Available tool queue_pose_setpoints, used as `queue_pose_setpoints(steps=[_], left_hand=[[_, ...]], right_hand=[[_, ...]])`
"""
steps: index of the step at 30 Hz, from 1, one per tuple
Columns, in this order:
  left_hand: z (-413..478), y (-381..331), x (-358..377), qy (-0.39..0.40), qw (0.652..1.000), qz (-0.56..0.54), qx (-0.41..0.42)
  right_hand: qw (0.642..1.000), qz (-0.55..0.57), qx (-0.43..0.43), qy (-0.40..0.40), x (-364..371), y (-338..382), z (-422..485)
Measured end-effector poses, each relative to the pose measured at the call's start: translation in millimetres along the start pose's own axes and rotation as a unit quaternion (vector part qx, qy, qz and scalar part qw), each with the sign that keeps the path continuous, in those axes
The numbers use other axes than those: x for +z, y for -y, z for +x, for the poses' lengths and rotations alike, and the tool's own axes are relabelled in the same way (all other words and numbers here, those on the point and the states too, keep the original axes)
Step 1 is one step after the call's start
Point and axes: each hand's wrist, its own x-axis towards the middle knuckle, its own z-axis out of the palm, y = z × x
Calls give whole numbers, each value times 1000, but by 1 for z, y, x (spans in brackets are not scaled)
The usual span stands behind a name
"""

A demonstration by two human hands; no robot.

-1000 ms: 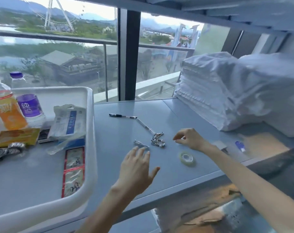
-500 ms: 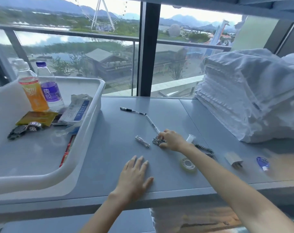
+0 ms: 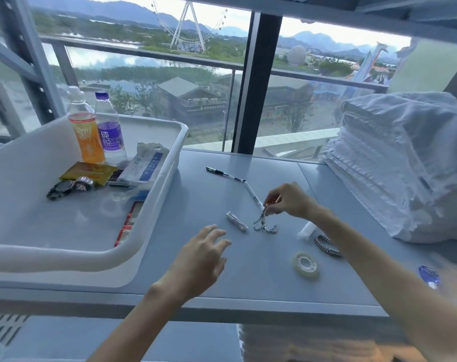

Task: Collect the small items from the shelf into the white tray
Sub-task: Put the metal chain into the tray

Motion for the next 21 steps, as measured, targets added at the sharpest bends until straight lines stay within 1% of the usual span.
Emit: queue_pose_setpoints(steps=[5,10,12,15,18,21], left_hand=[[-10,2,-53,-118,993,5,27],[-29,33,-96,-168,986,19,-5],[-37,51,-110,-178,984,13,-31],[-51,83,-126,-166,984,11,-57],[-69,114,-137,-149,985,15,-85],[-91,141,-141,-145,982,17,-117]], right_hand=[[986,160,-30,-22,-35,55,9],[966,246,-75,-29,-53,117,17],[957,273,-92,-28,-58,141,23],[945,306,-113,-33,-60,180,36],[940,306,-147,-36,-55,222,50],[938,307,-158,-32,-43,261,67]])
